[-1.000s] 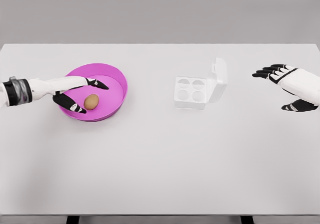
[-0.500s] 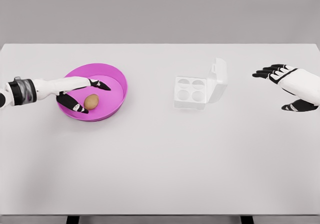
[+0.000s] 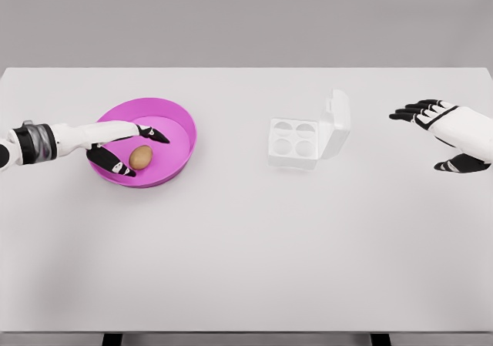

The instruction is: Pack egg into the box and close the box lid

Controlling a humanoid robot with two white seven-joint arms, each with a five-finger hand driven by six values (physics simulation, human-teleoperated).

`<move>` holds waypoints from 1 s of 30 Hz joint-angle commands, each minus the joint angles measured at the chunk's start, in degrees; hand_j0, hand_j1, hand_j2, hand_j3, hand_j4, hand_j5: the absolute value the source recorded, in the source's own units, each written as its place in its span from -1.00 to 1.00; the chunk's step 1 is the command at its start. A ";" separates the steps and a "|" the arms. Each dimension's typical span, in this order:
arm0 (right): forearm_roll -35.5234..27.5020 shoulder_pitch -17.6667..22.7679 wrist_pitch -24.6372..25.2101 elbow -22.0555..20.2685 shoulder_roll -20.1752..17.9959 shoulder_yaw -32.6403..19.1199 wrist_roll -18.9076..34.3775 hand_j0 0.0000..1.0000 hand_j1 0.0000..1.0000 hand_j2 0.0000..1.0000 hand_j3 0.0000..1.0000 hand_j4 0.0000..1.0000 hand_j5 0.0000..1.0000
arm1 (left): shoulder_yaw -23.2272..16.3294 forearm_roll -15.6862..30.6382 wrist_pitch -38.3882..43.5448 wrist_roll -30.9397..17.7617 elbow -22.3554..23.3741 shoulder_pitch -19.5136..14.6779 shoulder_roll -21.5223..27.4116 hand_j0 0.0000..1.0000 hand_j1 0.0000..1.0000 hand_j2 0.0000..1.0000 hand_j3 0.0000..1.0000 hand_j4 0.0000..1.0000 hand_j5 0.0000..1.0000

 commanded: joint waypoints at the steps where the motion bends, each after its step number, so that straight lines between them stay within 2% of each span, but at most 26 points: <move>1: -0.36 0.09 0.17 -0.01 -0.12 -0.01 -0.03 1.00 1.00 1.00 1.00 1.00 1.00 | -0.01 0.34 0.09 0.01 0.02 0.00 -0.02 0.65 0.65 0.65 0.65 0.65 0.65; 21: -0.36 1.23 0.17 -0.36 -0.12 -1.68 -0.03 1.00 1.00 1.00 1.00 1.00 1.00 | -0.80 0.25 0.09 0.01 0.19 0.09 0.07 0.56 0.56 0.56 0.56 0.56 0.56; 27: -0.36 1.23 0.17 -0.27 -0.12 -1.77 -0.03 1.00 1.00 1.00 1.00 1.00 1.00 | -0.89 0.34 0.09 0.01 0.19 0.09 0.07 0.51 0.51 0.51 0.51 0.51 0.51; 30: -0.36 1.23 0.17 -0.27 -0.12 -1.77 -0.03 1.00 1.00 1.00 1.00 1.00 1.00 | -0.89 0.34 0.09 0.01 0.19 0.09 0.16 0.41 0.41 0.41 0.41 0.41 0.41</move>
